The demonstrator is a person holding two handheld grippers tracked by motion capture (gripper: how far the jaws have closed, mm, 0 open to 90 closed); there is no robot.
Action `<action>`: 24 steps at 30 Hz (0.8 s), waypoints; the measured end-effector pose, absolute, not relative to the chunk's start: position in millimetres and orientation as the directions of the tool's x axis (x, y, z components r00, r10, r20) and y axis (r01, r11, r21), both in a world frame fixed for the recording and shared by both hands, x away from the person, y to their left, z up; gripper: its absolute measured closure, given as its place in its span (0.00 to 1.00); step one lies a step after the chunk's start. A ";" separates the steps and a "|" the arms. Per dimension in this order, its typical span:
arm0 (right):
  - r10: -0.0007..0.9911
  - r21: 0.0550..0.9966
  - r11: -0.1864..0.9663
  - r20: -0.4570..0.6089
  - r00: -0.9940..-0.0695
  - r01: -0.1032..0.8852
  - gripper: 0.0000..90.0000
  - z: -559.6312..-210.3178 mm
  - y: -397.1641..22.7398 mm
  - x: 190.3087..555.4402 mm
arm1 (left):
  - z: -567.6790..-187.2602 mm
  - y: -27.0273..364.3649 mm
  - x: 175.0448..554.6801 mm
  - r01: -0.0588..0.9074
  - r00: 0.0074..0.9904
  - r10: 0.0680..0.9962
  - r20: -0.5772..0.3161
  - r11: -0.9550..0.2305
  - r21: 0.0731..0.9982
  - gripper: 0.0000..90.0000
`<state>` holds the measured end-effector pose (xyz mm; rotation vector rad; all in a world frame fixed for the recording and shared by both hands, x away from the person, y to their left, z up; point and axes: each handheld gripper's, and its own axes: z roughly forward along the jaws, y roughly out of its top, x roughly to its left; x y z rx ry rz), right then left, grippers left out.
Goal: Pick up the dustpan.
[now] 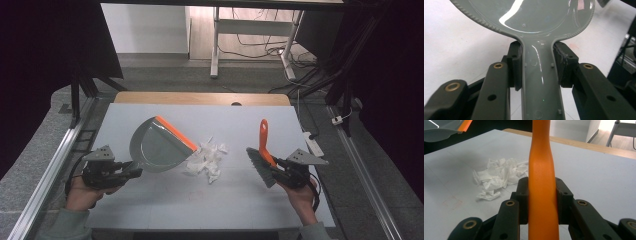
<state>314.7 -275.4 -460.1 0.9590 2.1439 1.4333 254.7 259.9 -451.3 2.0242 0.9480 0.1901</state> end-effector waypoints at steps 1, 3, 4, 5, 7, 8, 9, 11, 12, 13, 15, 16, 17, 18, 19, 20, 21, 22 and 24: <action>0.719 0.915 0.242 0.055 -0.693 0.323 0.77 -459.7 -273.9 315.8 | -452.4 261.2 254.1 0.547 0.706 0.678 -0.205 -0.338 0.766 0.69; 0.716 0.915 0.244 0.053 -0.696 0.321 0.77 -459.0 -271.7 317.4 | -454.8 262.1 253.5 0.550 0.710 0.671 -0.214 -0.338 0.764 0.68; 0.715 0.915 0.245 0.052 -0.697 0.320 0.77 -458.8 -270.7 318.2 | -456.3 262.4 253.8 0.551 0.714 0.666 -0.217 -0.342 0.761 0.68; 0.715 0.915 0.245 0.052 -0.697 0.320 0.77 -458.8 -270.7 318.2 | -457.3 262.2 254.0 0.553 0.714 0.665 -0.218 -0.345 0.758 0.68; 0.712 0.915 0.246 0.053 -0.700 0.319 0.77 -458.7 -268.2 320.2 | -459.9 261.0 254.0 0.558 0.717 0.662 -0.217 -0.359 0.749 0.69; 0.712 0.915 0.246 0.053 -0.700 0.319 0.77 -458.7 -268.2 320.2 | -460.7 260.7 253.9 0.556 0.722 0.658 -0.213 -0.370 0.744 0.69; 0.710 0.915 0.247 0.054 -0.702 0.320 0.77 -458.9 -267.4 320.9 | -461.5 260.0 253.3 0.556 0.725 0.655 -0.212 -0.375 0.742 0.69; 0.710 0.913 0.251 0.051 -0.703 0.321 0.77 -459.2 -265.6 322.7 | -462.5 259.6 252.0 0.549 0.737 0.644 -0.206 -0.392 0.739 0.69; 0.710 0.913 0.251 0.052 -0.702 0.321 0.77 -459.3 -264.6 323.8 | -462.9 259.4 251.1 0.548 0.739 0.641 -0.207 -0.395 0.737 0.68; 0.710 0.913 0.251 0.051 -0.702 0.321 0.77 -459.2 -263.6 325.3 | -463.1 259.8 250.6 0.543 0.745 0.635 -0.203 -0.401 0.738 0.68; 0.708 0.913 0.252 0.051 -0.704 0.319 0.77 -458.8 -261.8 328.0 | -463.3 260.7 249.6 0.539 0.751 0.627 -0.205 -0.405 0.738 0.68; 0.710 0.913 0.251 0.053 -0.702 0.323 0.77 -458.7 -261.1 329.2 | -463.3 261.4 248.9 0.540 0.754 0.624 -0.206 -0.409 0.736 0.68; 0.712 0.913 0.248 0.055 -0.700 0.324 0.77 -458.7 -260.3 331.8 | -463.6 262.0 248.3 0.541 0.756 0.621 -0.208 -0.412 0.733 0.68; 0.712 0.913 0.248 0.055 -0.700 0.324 0.77 -458.7 -260.3 331.8 | -464.0 262.4 247.8 0.542 0.757 0.619 -0.209 -0.414 0.732 0.68; 0.713 0.913 0.245 0.058 -0.699 0.325 0.77 -458.7 -259.9 332.6 | -464.6 263.3 247.0 0.542 0.759 0.617 -0.209 -0.422 0.726 0.68; 0.714 0.913 0.244 0.058 -0.697 0.326 0.77 -458.4 -259.0 333.9 | -465.3 264.2 246.4 0.542 0.762 0.614 -0.208 -0.428 0.723 0.68; 0.716 0.913 0.243 0.058 -0.696 0.326 0.77 -458.2 -258.1 334.8 | -466.1 265.1 245.7 0.546 0.761 0.613 -0.210 -0.431 0.719 0.68; 0.715 0.914 0.241 0.059 -0.697 0.325 0.77 -458.1 -256.9 335.8 | -466.8 266.2 245.3 0.544 0.764 0.611 -0.207 -0.436 0.717 0.68; 0.714 0.913 0.245 0.057 -0.697 0.326 0.77 -457.3 -252.9 337.8 | -467.9 268.1 243.9 0.543 0.768 0.607 -0.203 -0.450 0.709 0.68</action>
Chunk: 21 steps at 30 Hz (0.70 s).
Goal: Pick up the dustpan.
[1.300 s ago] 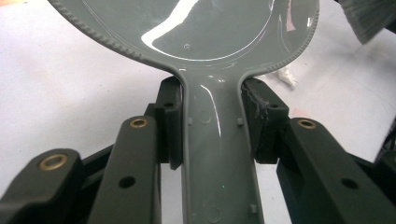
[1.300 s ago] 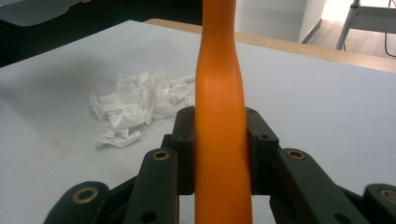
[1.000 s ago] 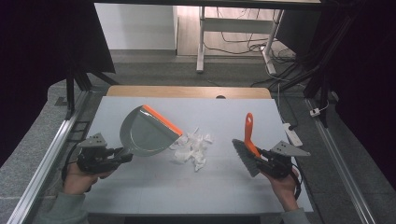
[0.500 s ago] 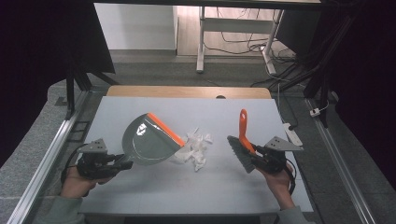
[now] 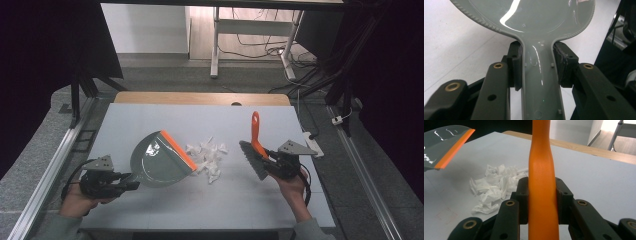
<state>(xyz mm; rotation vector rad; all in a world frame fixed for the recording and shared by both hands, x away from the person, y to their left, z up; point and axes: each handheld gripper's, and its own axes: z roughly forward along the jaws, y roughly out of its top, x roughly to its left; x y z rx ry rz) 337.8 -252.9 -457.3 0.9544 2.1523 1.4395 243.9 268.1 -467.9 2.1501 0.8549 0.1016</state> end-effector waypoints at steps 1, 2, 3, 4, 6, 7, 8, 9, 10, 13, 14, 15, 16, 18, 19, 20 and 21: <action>0.714 0.913 0.245 0.057 -0.697 0.326 0.77 -457.3 -252.9 337.8 | -468.3 268.8 243.6 0.541 0.770 0.606 -0.199 -0.456 0.706 0.68; 0.715 0.913 0.244 0.058 -0.697 0.326 0.77 -457.2 -251.7 338.4 | -468.6 270.1 243.1 0.539 0.775 0.601 -0.195 -0.469 0.700 0.68; 0.715 0.912 0.247 0.056 -0.697 0.327 0.77 -456.9 -249.6 339.4 | -469.0 270.9 242.5 0.539 0.778 0.597 -0.196 -0.474 0.697 0.68; 0.715 0.912 0.248 0.055 -0.697 0.327 0.77 -456.8 -248.0 340.7 | -469.2 271.8 242.0 0.540 0.780 0.593 -0.198 -0.480 0.691 0.68; 0.714 0.911 0.248 0.057 -0.698 0.328 0.77 -456.7 -244.6 343.6 | -469.7 273.1 241.4 0.541 0.786 0.584 -0.202 -0.491 0.683 0.68; 0.713 0.910 0.252 0.055 -0.699 0.328 0.77 -456.7 -243.1 345.1 | -469.8 273.4 241.0 0.540 0.789 0.580 -0.202 -0.498 0.678 0.68; 0.712 0.909 0.252 0.057 -0.700 0.331 0.77 -456.9 -241.6 346.5 | -469.8 273.8 240.8 0.540 0.790 0.580 -0.201 -0.502 0.675 0.68; 0.713 0.909 0.255 0.054 -0.699 0.330 0.77 -457.1 -240.4 347.7 | -469.9 274.3 240.7 0.544 0.788 0.580 -0.204 -0.502 0.672 0.68; 0.711 0.908 0.255 0.057 -0.701 0.332 0.77 -457.3 -239.5 348.8 | -470.0 275.3 240.9 0.546 0.788 0.579 -0.207 -0.503 0.670 0.68; 0.715 0.906 0.255 0.058 -0.696 0.338 0.77 -458.2 -237.8 351.6 | -472.5 277.4 241.6 0.558 0.781 0.585 -0.217 -0.500 0.662 0.68; 0.715 0.906 0.253 0.062 -0.696 0.340 0.77 -458.5 -237.3 352.5 | -473.5 278.2 241.8 0.563 0.778 0.590 -0.215 -0.504 0.655 0.68; 0.718 0.906 0.253 0.059 -0.693 0.339 0.77 -458.7 -236.8 353.6 | -474.4 279.2 242.0 0.568 0.775 0.595 -0.212 -0.508 0.648 0.68; 0.720 0.905 0.253 0.060 -0.691 0.342 0.77 -458.8 -236.4 354.5 | -475.3 280.6 242.4 0.571 0.772 0.601 -0.208 -0.513 0.641 0.68; 0.721 0.906 0.249 0.063 -0.690 0.343 0.77 -459.0 -235.2 356.9 | -477.4 284.0 242.9 0.581 0.765 0.611 -0.205 -0.515 0.630 0.68; 0.721 0.905 0.251 0.063 -0.690 0.345 0.77 -458.9 -234.4 358.0 | -478.7 285.2 243.0 0.588 0.758 0.618 -0.207 -0.511 0.628 0.68; 0.721 0.905 0.249 0.064 -0.690 0.344 0.77 -458.9 -233.4 359.4 | -479.5 286.9 243.5 0.590 0.758 0.619 -0.203 -0.519 0.618 0.68; 0.722 0.905 0.251 0.062 -0.689 0.344 0.77 -458.6 -232.6 360.5 | -481.0 287.5 243.4 0.596 0.753 0.625 -0.204 -0.518 0.613 0.68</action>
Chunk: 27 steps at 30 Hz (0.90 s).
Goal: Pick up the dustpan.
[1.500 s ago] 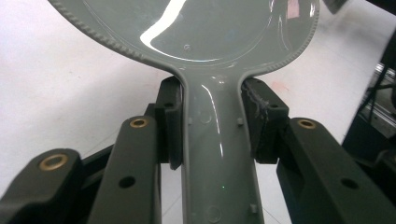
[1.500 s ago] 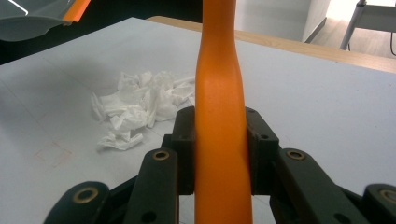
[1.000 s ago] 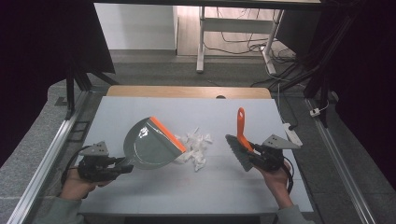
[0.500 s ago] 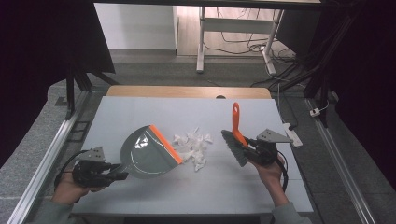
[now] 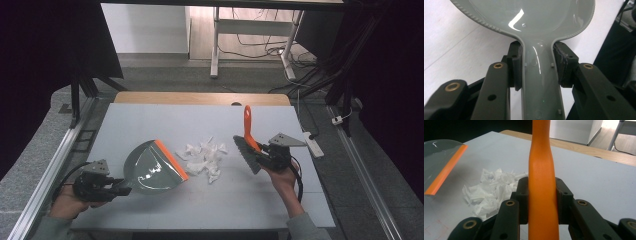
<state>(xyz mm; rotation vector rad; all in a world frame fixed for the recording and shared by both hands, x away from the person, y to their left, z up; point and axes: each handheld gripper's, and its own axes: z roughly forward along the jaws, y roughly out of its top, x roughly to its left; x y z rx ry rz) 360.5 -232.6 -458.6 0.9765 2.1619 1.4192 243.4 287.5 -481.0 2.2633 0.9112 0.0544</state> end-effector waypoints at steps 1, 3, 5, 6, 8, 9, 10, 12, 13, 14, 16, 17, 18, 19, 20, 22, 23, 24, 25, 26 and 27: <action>0.720 0.905 0.250 0.064 -0.690 0.345 0.77 -458.2 -230.6 363.2 | -482.5 288.2 243.7 0.601 0.751 0.628 -0.205 -0.521 0.606 0.68; 0.721 0.905 0.249 0.065 -0.690 0.345 0.77 -458.1 -229.5 364.5 | -485.6 289.6 244.7 0.609 0.749 0.628 -0.210 -0.528 0.592 0.68; 0.722 0.904 0.251 0.064 -0.688 0.347 0.77 -457.8 -227.6 367.0 | -488.5 289.9 245.8 0.615 0.747 0.629 -0.214 -0.532 0.582 0.68; 0.724 0.903 0.252 0.063 -0.687 0.348 0.77 -457.7 -226.9 368.2 | -489.6 289.7 246.2 0.617 0.747 0.628 -0.217 -0.533 0.580 0.68; 0.725 0.904 0.246 0.067 -0.685 0.349 0.77 -458.0 -225.1 370.8 | -491.3 288.8 246.5 0.615 0.751 0.622 -0.220 -0.539 0.576 0.68; 0.728 0.903 0.246 0.068 -0.682 0.352 0.77 -457.8 -223.9 372.6 | -491.8 288.5 246.2 0.611 0.756 0.616 -0.221 -0.544 0.575 0.68; 0.728 0.903 0.246 0.068 -0.682 0.352 0.77 -457.8 -223.9 372.6 | -492.0 288.4 246.0 0.608 0.761 0.610 -0.221 -0.552 0.571 0.68; 0.730 0.904 0.242 0.070 -0.680 0.353 0.77 -457.7 -222.9 374.0 | -493.0 287.5 245.8 0.605 0.767 0.601 -0.225 -0.558 0.568 0.68; 0.730 0.904 0.240 0.073 -0.679 0.354 0.77 -457.7 -222.4 374.8 | -493.8 286.6 246.5 0.604 0.768 0.598 -0.229 -0.560 0.567 0.68; 0.732 0.905 0.237 0.074 -0.677 0.355 0.77 -458.0 -221.7 375.5 | -494.7 284.9 247.4 0.607 0.767 0.599 -0.232 -0.557 0.567 0.68; 0.731 0.903 0.238 0.076 -0.679 0.357 0.77 -458.1 -220.5 376.7 | -495.8 281.6 248.6 0.607 0.769 0.594 -0.236 -0.564 0.560 0.68; 0.730 0.903 0.242 0.072 -0.680 0.355 0.77 -457.8 -219.9 377.1 | -496.3 280.6 248.5 0.603 0.774 0.587 -0.237 -0.570 0.558 0.68; 0.729 0.903 0.244 0.070 -0.680 0.354 0.77 -457.4 -219.2 377.3 | -496.6 280.1 248.3 0.600 0.778 0.582 -0.238 -0.574 0.557 0.68; 0.728 0.904 0.240 0.073 -0.681 0.353 0.77 -457.0 -218.3 377.5 | -496.9 279.7 247.9 0.599 0.779 0.580 -0.239 -0.575 0.557 0.68; 0.728 0.905 0.241 0.070 -0.682 0.350 0.77 -456.3 -217.7 377.7 | -497.0 279.6 248.1 0.598 0.780 0.578 -0.240 -0.577 0.556 0.68; 0.728 0.906 0.241 0.068 -0.682 0.348 0.77 -455.0 -216.3 378.1 | -497.3 279.1 248.9 0.602 0.776 0.583 -0.241 -0.572 0.557 0.68; 0.727 0.907 0.243 0.066 -0.684 0.345 0.77 -454.6 -215.5 378.6 | -497.5 278.9 249.3 0.603 0.775 0.584 -0.241 -0.572 0.556 0.68; 0.725 0.907 0.243 0.066 -0.686 0.344 0.77 -454.6 -214.5 379.2 | -497.9 278.7 249.6 0.604 0.776 0.582 -0.243 -0.572 0.555 0.68; 0.724 0.906 0.247 0.063 -0.687 0.343 0.77 -454.6 -213.8 379.8 | -498.4 278.3 249.8 0.604 0.776 0.583 -0.242 -0.573 0.554 0.68; 0.724 0.906 0.248 0.061 -0.687 0.342 0.77 -454.8 -212.9 380.4 | -498.8 277.9 250.0 0.604 0.775 0.584 -0.242 -0.573 0.553 0.68; 0.726 0.906 0.248 0.061 -0.685 0.344 0.77 -455.1 -212.3 380.9 | -499.0 277.7 250.2 0.605 0.774 0.585 -0.241 -0.573 0.553 0.68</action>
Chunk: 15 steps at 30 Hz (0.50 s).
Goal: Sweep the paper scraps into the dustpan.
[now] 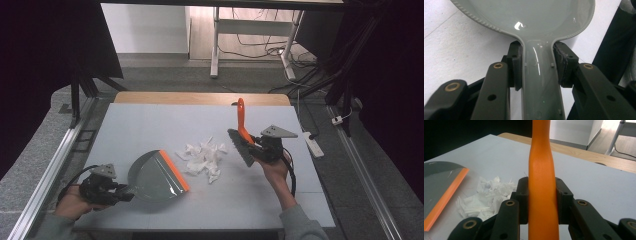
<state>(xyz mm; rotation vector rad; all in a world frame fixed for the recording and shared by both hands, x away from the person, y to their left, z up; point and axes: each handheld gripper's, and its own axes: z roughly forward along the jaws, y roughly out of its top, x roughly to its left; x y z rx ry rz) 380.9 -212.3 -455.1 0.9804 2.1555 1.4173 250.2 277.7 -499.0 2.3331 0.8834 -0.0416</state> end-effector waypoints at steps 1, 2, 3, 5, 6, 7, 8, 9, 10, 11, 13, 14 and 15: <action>0.725 0.906 0.248 0.061 -0.686 0.343 0.77 -455.5 -211.7 381.7 | -499.2 277.6 250.3 0.606 0.773 0.586 -0.242 -0.572 0.553 0.68; 0.727 0.905 0.250 0.059 -0.684 0.344 0.77 -455.8 -211.1 382.1 | -499.4 277.7 250.4 0.606 0.775 0.583 -0.245 -0.573 0.552 0.68; 0.726 0.905 0.250 0.060 -0.685 0.345 0.77 -456.1 -210.4 382.7 | -499.7 277.6 250.5 0.604 0.776 0.581 -0.246 -0.574 0.552 0.68; 0.727 0.903 0.254 0.058 -0.684 0.347 0.77 -456.3 -209.3 383.9 | -500.3 277.3 250.9 0.606 0.775 0.582 -0.245 -0.576 0.549 0.68; 0.727 0.903 0.253 0.060 -0.684 0.348 0.77 -456.6 -208.6 384.7 | -500.6 277.0 251.0 0.607 0.775 0.583 -0.246 -0.575 0.548 0.68; 0.730 0.902 0.253 0.059 -0.681 0.349 0.77 -456.6 -208.0 385.2 | -501.1 276.4 251.1 0.608 0.774 0.583 -0.247 -0.576 0.547 0.68; 0.730 0.901 0.254 0.061 -0.681 0.353 0.77 -456.7 -207.0 386.0 | -501.3 275.9 251.3 0.608 0.775 0.582 -0.247 -0.578 0.545 0.68; 0.730 0.901 0.255 0.059 -0.681 0.351 0.77 -456.9 -206.5 386.8 | -502.0 274.8 251.6 0.607 0.776 0.580 -0.249 -0.579 0.544 0.68; 0.732 0.899 0.258 0.056 -0.679 0.353 0.77 -457.3 -205.6 387.9 | -502.4 273.8 252.0 0.607 0.776 0.579 -0.249 -0.581 0.542 0.68; 0.733 0.899 0.256 0.059 -0.678 0.355 0.77 -457.9 -204.7 389.0 | -503.0 272.8 252.4 0.606 0.778 0.577 -0.250 -0.583 0.541 0.68; 0.735 0.896 0.261 0.058 -0.675 0.360 0.77 -459.5 -202.9 390.8 | -503.5 271.0 252.8 0.607 0.778 0.575 -0.254 -0.584 0.539 0.68; 0.737 0.894 0.262 0.059 -0.673 0.365 0.77 -460.2 -202.1 391.7 | -503.5 270.2 253.1 0.605 0.781 0.571 -0.255 -0.587 0.539 0.68; 0.735 0.893 0.263 0.060 -0.675 0.366 0.77 -461.3 -201.3 392.7 | -503.6 269.6 253.2 0.604 0.781 0.570 -0.255 -0.587 0.539 0.68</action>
